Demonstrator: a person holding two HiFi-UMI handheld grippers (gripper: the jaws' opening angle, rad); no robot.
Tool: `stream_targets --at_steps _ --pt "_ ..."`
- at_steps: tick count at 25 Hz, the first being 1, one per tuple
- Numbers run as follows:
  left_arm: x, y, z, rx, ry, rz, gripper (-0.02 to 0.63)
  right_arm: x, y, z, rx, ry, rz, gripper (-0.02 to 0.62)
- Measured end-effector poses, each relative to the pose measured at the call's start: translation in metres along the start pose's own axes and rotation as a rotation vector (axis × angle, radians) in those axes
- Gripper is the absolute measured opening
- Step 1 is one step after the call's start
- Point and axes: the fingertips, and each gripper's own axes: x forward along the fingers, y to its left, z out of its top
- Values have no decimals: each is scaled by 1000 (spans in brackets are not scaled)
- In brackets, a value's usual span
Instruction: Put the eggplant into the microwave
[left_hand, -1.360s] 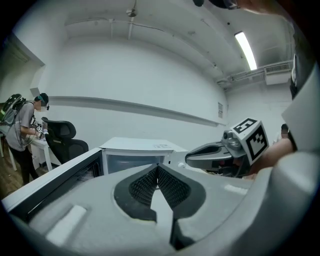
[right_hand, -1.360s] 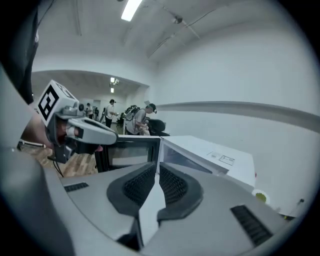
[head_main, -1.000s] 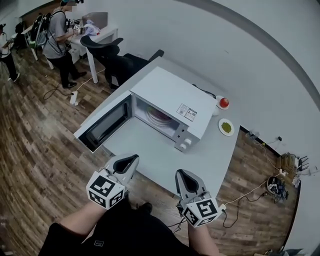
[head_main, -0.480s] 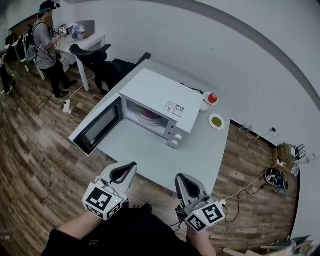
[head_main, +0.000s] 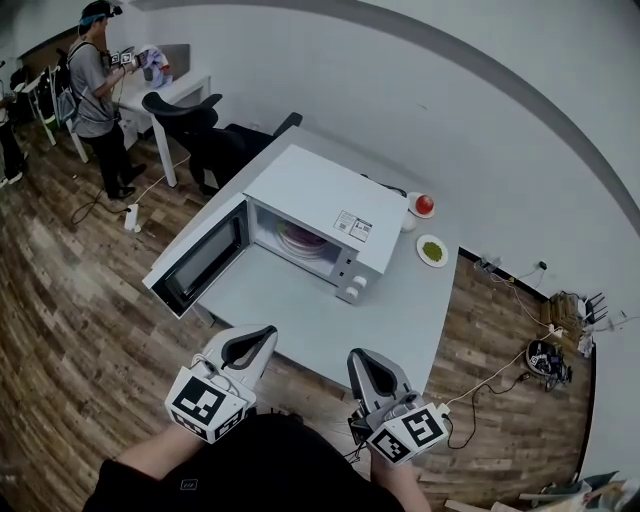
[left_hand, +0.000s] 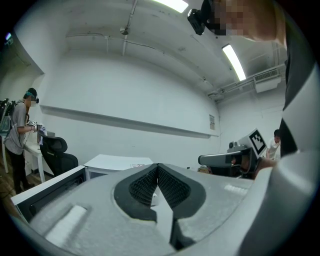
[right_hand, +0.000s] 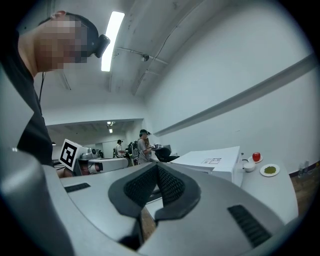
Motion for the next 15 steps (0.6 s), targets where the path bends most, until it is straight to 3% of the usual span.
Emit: stream_targets --at_steps 15 --pt "4 1 3 3 -1 -30 8 8 8 7 -45 -21 6 14"
